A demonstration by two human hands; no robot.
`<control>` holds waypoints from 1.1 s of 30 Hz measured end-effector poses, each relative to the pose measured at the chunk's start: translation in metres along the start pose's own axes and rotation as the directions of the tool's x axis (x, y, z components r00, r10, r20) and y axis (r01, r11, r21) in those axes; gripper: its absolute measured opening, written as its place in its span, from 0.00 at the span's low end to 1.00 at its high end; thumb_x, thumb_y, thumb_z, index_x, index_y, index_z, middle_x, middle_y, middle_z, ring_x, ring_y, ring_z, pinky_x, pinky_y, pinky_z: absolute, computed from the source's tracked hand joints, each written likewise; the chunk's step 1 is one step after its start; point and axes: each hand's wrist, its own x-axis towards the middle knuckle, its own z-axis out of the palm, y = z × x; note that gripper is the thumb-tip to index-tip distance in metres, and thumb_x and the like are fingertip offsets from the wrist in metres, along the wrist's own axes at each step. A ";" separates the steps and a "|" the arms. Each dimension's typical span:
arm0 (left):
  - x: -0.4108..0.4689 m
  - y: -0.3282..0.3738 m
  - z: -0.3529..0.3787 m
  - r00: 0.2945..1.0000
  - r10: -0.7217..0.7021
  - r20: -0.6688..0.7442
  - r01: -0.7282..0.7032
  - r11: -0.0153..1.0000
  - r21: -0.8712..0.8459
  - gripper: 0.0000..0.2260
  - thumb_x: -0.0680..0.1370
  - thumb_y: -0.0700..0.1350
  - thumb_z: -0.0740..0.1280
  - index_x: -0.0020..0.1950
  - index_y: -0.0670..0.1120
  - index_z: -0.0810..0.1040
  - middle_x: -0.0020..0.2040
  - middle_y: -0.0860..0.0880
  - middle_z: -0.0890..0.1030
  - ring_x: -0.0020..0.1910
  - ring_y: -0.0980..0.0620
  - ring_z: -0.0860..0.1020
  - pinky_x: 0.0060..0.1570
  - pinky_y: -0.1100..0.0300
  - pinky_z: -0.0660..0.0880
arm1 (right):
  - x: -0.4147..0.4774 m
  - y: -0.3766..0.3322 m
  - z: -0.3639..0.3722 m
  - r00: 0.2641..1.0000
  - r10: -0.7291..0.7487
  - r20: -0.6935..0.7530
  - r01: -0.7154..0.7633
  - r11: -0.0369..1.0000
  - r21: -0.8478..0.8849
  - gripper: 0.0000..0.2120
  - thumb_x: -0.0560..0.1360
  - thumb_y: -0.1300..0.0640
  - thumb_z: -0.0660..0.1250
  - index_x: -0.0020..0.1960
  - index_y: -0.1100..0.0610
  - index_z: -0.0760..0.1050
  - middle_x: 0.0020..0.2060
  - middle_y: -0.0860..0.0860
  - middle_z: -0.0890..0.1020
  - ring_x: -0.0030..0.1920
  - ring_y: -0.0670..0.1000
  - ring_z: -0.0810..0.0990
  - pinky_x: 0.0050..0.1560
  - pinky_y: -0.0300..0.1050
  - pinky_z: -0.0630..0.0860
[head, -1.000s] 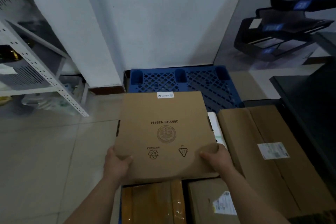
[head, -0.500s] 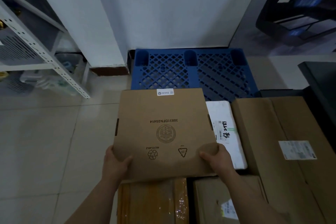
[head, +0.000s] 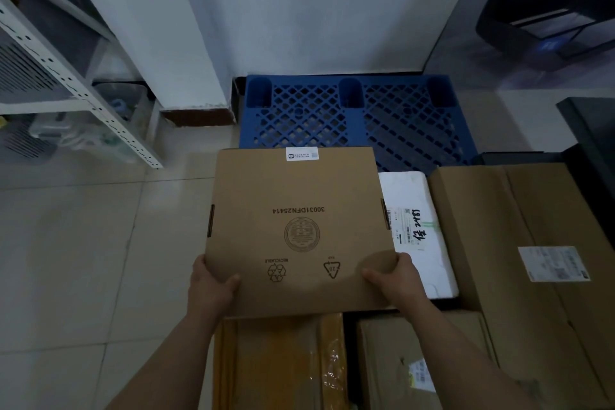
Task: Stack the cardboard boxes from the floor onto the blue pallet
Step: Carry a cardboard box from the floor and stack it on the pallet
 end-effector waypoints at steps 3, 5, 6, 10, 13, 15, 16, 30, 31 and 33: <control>0.000 0.001 0.002 1.000 0.009 -0.013 -0.008 1.000 0.012 0.35 0.73 0.41 0.72 0.75 0.45 0.57 0.70 0.39 0.67 0.67 0.36 0.69 0.64 0.38 0.70 | -0.001 0.000 0.000 1.000 -0.008 0.004 0.008 1.000 0.001 0.32 0.68 0.57 0.77 0.64 0.64 0.66 0.60 0.59 0.77 0.59 0.58 0.76 0.57 0.50 0.75; 0.002 0.003 0.001 1.000 0.019 -0.022 -0.019 0.999 0.032 0.34 0.73 0.41 0.72 0.74 0.44 0.58 0.70 0.40 0.67 0.66 0.36 0.69 0.64 0.38 0.70 | 0.000 -0.001 0.000 1.000 -0.014 0.003 0.014 1.000 0.001 0.31 0.68 0.57 0.77 0.64 0.64 0.66 0.60 0.59 0.77 0.59 0.58 0.76 0.57 0.50 0.75; 0.003 0.004 0.001 0.999 0.028 -0.023 -0.027 0.999 0.039 0.33 0.73 0.41 0.72 0.74 0.43 0.59 0.69 0.40 0.67 0.66 0.36 0.69 0.63 0.39 0.70 | 0.002 -0.001 0.001 1.000 -0.015 -0.001 0.015 1.000 0.004 0.31 0.68 0.57 0.77 0.64 0.64 0.66 0.60 0.58 0.77 0.59 0.58 0.76 0.57 0.50 0.75; 0.009 0.006 0.000 0.999 0.050 -0.004 -0.050 0.997 0.059 0.34 0.72 0.40 0.73 0.73 0.43 0.59 0.69 0.40 0.66 0.66 0.36 0.69 0.63 0.39 0.71 | 0.007 0.001 0.004 1.000 -0.010 0.004 0.010 1.000 0.002 0.33 0.67 0.56 0.77 0.65 0.64 0.65 0.60 0.59 0.76 0.60 0.58 0.76 0.59 0.53 0.75; 0.006 -0.003 0.002 0.999 0.041 0.011 -0.042 0.995 0.093 0.35 0.72 0.39 0.73 0.74 0.42 0.58 0.70 0.39 0.66 0.67 0.37 0.68 0.65 0.39 0.69 | 0.007 0.004 0.005 1.000 0.001 0.027 -0.001 1.000 -0.016 0.32 0.67 0.58 0.78 0.64 0.65 0.65 0.60 0.60 0.76 0.60 0.58 0.76 0.59 0.52 0.75; 0.004 -0.008 0.003 0.999 0.043 0.013 -0.044 0.993 0.113 0.34 0.73 0.40 0.72 0.74 0.43 0.58 0.70 0.39 0.66 0.68 0.37 0.68 0.66 0.40 0.68 | 0.006 0.006 0.006 1.000 0.002 0.029 -0.001 1.000 -0.030 0.32 0.68 0.58 0.77 0.64 0.65 0.65 0.60 0.60 0.76 0.60 0.58 0.75 0.59 0.51 0.75; 0.003 -0.008 0.003 0.999 0.042 0.015 -0.044 0.991 0.123 0.34 0.73 0.40 0.72 0.74 0.43 0.58 0.70 0.39 0.66 0.67 0.36 0.68 0.66 0.40 0.68 | 0.006 0.006 0.007 1.000 0.000 0.029 0.001 0.999 -0.032 0.32 0.68 0.58 0.77 0.64 0.65 0.65 0.60 0.60 0.76 0.60 0.58 0.75 0.59 0.52 0.75; 0.011 -0.009 0.010 1.000 -0.023 0.022 0.016 0.967 0.255 0.40 0.73 0.45 0.72 0.75 0.39 0.51 0.73 0.37 0.61 0.68 0.33 0.65 0.66 0.37 0.67 | 0.008 0.012 0.009 0.995 -0.030 0.093 0.031 1.000 -0.006 0.25 0.71 0.60 0.73 0.63 0.63 0.66 0.59 0.59 0.76 0.51 0.51 0.72 0.51 0.43 0.70; 0.011 -0.010 0.010 0.999 -0.028 0.020 0.022 0.967 0.255 0.39 0.73 0.45 0.72 0.75 0.40 0.51 0.73 0.37 0.61 0.69 0.33 0.65 0.66 0.37 0.66 | 0.008 0.012 0.009 0.995 -0.024 0.097 0.024 1.000 -0.004 0.25 0.71 0.60 0.73 0.63 0.63 0.66 0.59 0.58 0.76 0.51 0.51 0.72 0.51 0.43 0.70; 0.010 -0.009 0.011 0.999 -0.033 0.012 0.029 0.966 0.256 0.39 0.73 0.45 0.72 0.75 0.40 0.51 0.73 0.36 0.61 0.69 0.33 0.65 0.66 0.37 0.66 | 0.007 0.012 0.009 0.995 -0.023 0.094 0.024 1.000 -0.008 0.25 0.71 0.60 0.74 0.62 0.63 0.66 0.60 0.59 0.76 0.52 0.52 0.74 0.52 0.43 0.70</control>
